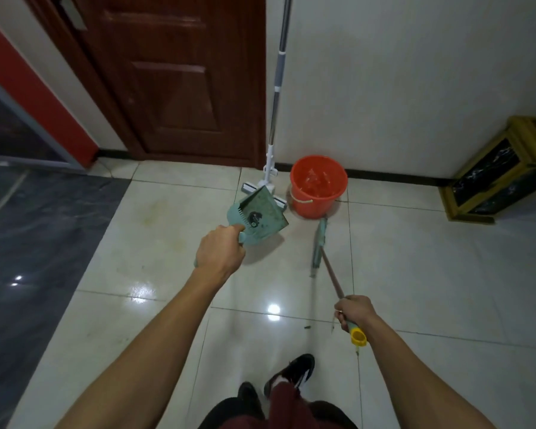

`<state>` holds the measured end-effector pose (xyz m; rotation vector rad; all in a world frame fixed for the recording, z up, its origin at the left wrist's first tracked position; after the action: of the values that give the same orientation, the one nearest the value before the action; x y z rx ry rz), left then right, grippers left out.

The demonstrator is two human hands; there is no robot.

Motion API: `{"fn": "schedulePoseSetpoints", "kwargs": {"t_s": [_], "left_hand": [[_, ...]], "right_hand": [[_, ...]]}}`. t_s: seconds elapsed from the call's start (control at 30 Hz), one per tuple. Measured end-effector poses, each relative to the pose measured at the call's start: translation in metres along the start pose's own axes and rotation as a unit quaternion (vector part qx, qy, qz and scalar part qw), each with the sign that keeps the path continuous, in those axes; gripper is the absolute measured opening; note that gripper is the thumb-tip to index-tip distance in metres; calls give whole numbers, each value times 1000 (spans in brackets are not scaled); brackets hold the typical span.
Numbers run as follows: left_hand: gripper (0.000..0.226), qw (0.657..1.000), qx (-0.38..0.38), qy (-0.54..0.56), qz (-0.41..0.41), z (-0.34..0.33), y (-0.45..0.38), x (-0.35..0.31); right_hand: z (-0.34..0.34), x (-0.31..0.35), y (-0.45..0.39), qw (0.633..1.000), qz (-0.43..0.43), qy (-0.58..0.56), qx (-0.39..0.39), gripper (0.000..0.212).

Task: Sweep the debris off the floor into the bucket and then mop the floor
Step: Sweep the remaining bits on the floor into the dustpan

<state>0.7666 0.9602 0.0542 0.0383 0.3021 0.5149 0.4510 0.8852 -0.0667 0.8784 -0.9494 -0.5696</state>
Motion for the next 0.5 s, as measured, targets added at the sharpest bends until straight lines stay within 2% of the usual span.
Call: {"fn": "schedulePoseSetpoints", "kwargs": {"t_s": [0.13, 0.5], "left_hand": [[46, 999, 35, 19, 22, -28, 28, 24], [37, 990, 127, -8, 65, -90, 68, 18]], "right_hand": [[-13, -21, 6, 999, -20, -39, 2, 10], [-3, -32, -38, 974, -60, -213, 53, 8]]}}
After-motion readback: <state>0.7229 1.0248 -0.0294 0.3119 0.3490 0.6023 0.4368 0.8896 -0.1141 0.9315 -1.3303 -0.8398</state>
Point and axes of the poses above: each hand's wrist, its own y-axis away from the middle knuckle, its own z-axis out of the back of the hand, x = y × z, the point moved 2 cm from there along -y, towards the middle knuckle, and after that the axes turned 2 degrees about -z, right-handed, at the moved point
